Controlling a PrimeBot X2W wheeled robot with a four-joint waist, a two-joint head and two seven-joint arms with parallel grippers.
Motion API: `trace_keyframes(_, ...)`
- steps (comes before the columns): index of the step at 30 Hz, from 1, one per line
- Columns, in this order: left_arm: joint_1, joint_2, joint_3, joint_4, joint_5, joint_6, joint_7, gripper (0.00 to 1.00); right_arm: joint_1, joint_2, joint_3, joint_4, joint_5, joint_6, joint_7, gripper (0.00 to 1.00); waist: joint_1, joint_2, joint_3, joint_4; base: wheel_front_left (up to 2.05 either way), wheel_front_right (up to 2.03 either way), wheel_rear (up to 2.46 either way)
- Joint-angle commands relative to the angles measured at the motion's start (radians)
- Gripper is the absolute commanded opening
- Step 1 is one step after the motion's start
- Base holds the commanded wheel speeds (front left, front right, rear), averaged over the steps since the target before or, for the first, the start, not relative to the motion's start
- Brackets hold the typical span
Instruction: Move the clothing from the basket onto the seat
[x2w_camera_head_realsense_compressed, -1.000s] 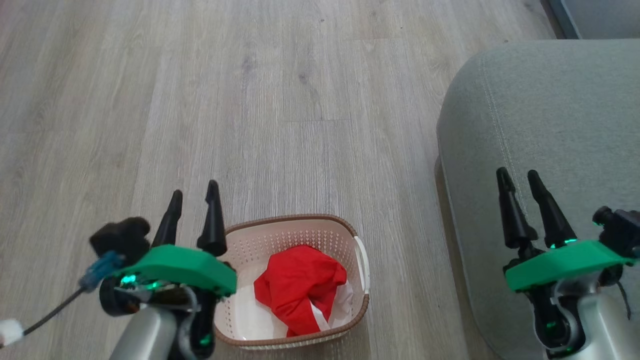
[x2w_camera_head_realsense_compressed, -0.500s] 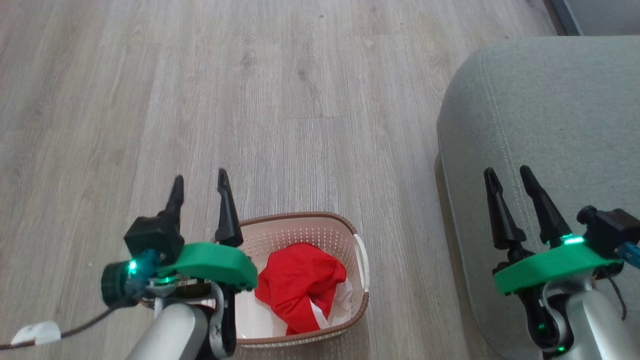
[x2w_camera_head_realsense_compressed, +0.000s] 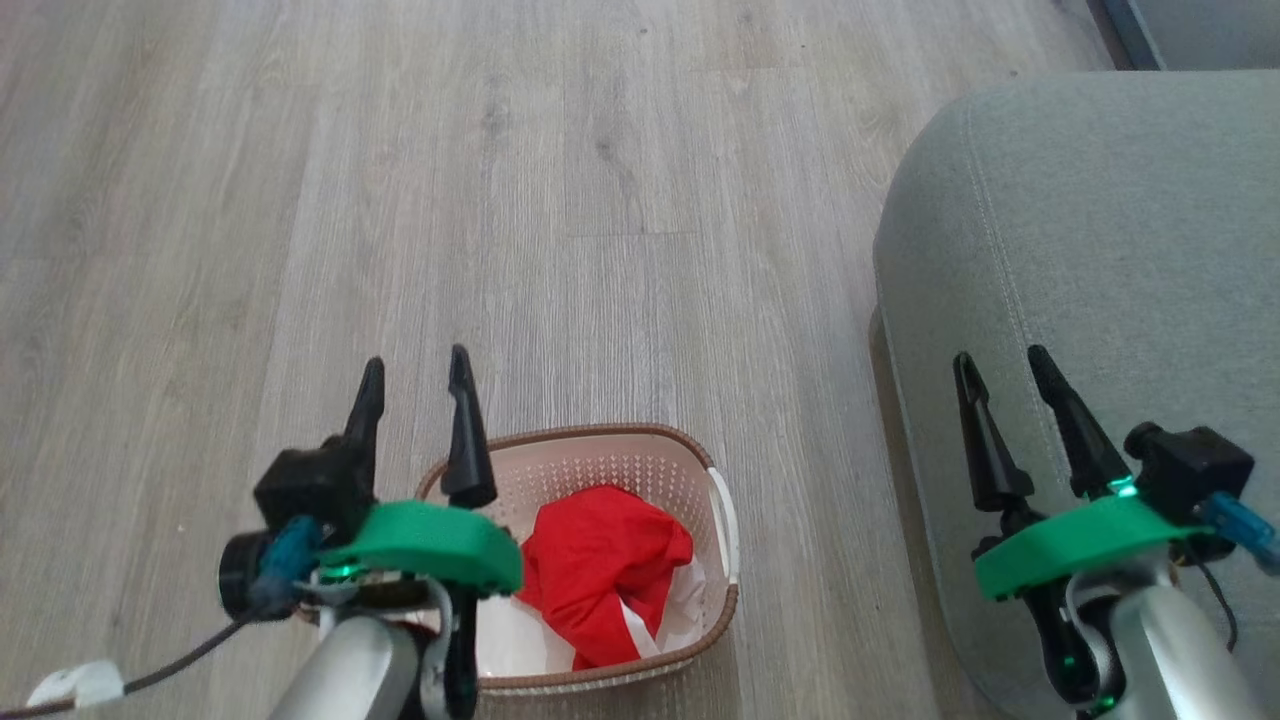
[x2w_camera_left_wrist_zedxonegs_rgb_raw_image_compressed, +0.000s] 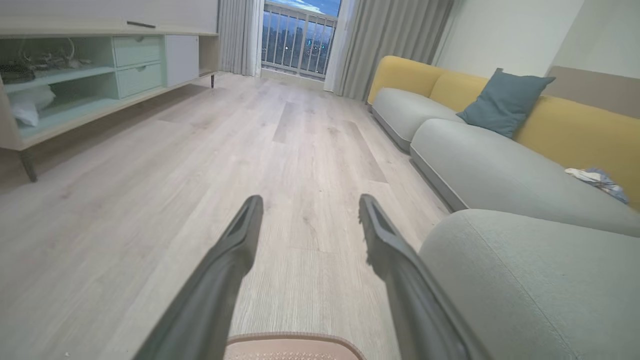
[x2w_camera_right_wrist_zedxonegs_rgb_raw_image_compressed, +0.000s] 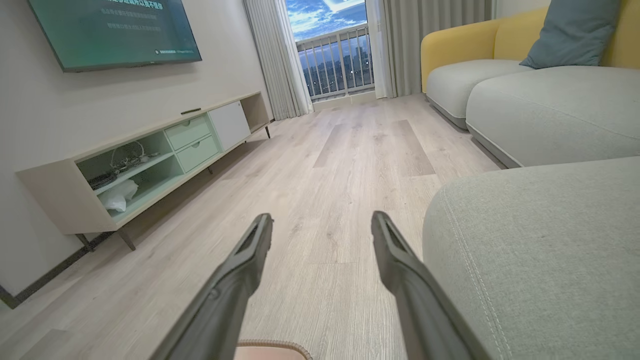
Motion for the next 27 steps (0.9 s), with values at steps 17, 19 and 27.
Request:
trace_keyframes(17,0.067,-0.124,0.263,0.193,0.169,-0.355,-0.066,1.0,-0.056,-0.014,0.045,0.101,-0.183,0.0,-0.066,1.0,0.0,0.0,-0.01,0.002,0.0,0.0,0.0)
trace_keyframes(19,0.065,-0.124,0.257,0.193,0.188,-0.35,-0.072,1.0,-0.06,-0.017,0.051,0.102,-0.206,0.0,-0.072,1.0,0.0,0.0,-0.009,0.002,0.0,0.0,0.0)
trace_keyframes(27,0.06,-0.124,0.238,0.228,0.197,-0.354,-0.083,1.0,-0.07,-0.03,0.063,0.099,-0.243,0.0,-0.083,1.0,0.0,0.0,0.016,-0.001,0.0,0.0,0.0)
